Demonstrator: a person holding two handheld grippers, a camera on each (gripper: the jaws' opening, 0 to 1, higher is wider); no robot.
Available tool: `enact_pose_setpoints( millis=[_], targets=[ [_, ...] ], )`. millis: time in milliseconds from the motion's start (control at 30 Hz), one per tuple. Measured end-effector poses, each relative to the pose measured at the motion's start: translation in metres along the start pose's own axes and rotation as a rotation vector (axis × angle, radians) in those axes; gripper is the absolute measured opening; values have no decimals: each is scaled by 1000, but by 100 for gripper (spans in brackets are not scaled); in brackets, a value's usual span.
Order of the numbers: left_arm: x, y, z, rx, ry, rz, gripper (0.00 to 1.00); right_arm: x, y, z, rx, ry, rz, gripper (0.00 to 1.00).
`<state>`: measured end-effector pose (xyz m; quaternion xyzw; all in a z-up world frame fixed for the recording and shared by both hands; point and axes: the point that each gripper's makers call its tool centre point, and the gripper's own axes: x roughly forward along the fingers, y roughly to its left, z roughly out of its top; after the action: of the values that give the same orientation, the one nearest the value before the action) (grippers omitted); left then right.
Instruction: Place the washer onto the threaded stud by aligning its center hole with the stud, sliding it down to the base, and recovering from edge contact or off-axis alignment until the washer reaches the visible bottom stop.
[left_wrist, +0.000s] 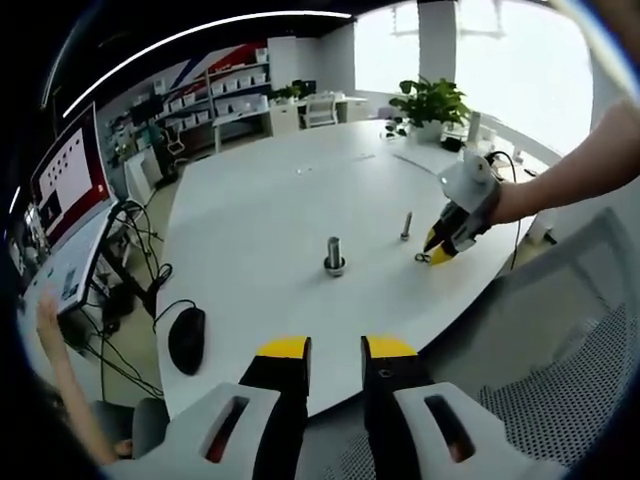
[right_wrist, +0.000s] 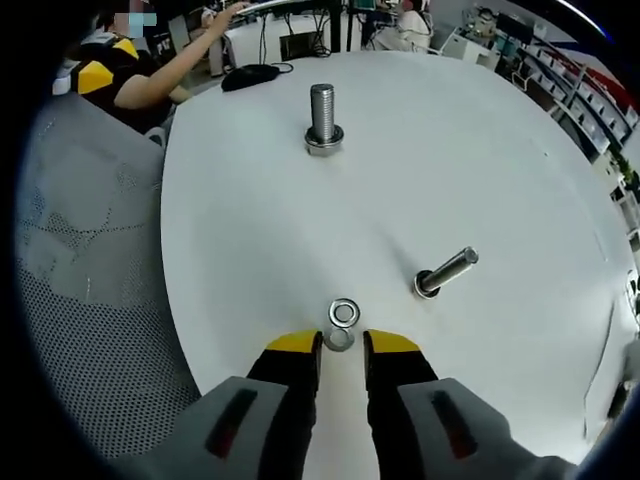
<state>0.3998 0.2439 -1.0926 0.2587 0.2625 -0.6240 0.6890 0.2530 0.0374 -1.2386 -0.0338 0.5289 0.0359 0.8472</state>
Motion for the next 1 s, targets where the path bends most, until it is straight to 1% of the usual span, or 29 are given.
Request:
enact_pose_setpoints(
  millis=[100,167,267,333,400,433,467,500,600,633,667,700,800,833,867,900,933,1000],
  targets=[
    [0,2,0,2,0,-2,18,0,-1,0,8,-5,5,16],
    [-1,1,2,-4,-13,-4,18,-1,1,-2,18,-5,7,15],
    [-1,1,5,-2,-24,-5,17,-5,6,-7,10,-11,7,15],
    [-1,0,6,-8,-26,-9,17,-2,3,-5,5,-11,12,15],
    [-3,-1,8,-8,-33,-10,17,-2,1,-5,-3,3,24,16],
    [-3,-2,8,-7,-37,-13,17,-2,3,-7,-32,21,34,16],
    [-3,-2,9,-6,-38,-14,17,-2,3,-8,-43,26,39,16],
    [-3,-2,9,-5,-39,-16,17,0,2,-5,-61,35,55,16],
    [-3,-2,9,-5,-42,-19,18,1,2,-5,-86,61,103,17],
    [-3,-2,10,-5,-47,-18,18,0,4,-7,-101,68,111,17],
    [-4,-3,11,-9,-52,-19,18,-1,7,-7,-135,81,120,17],
    [-4,-3,11,-12,-54,-18,18,-1,7,-6,-147,85,122,18],
    [-3,-2,10,-12,-54,-20,18,-4,13,-11,-279,129,149,20],
    [-2,-3,10,-8,-50,-21,18,-4,8,-9,-325,137,161,20],
    [-2,-4,10,-3,-49,-24,18,-4,7,-9,-356,138,170,21],
    [-3,-4,10,-3,-49,-24,18,-5,12,-10,-385,147,186,21],
    [-3,-3,10,-4,-50,-24,18,-6,13,-10,-389,158,193,21],
    [-3,-2,11,-8,-57,-23,18,-4,10,-10,-423,189,191,19]
  ],
)
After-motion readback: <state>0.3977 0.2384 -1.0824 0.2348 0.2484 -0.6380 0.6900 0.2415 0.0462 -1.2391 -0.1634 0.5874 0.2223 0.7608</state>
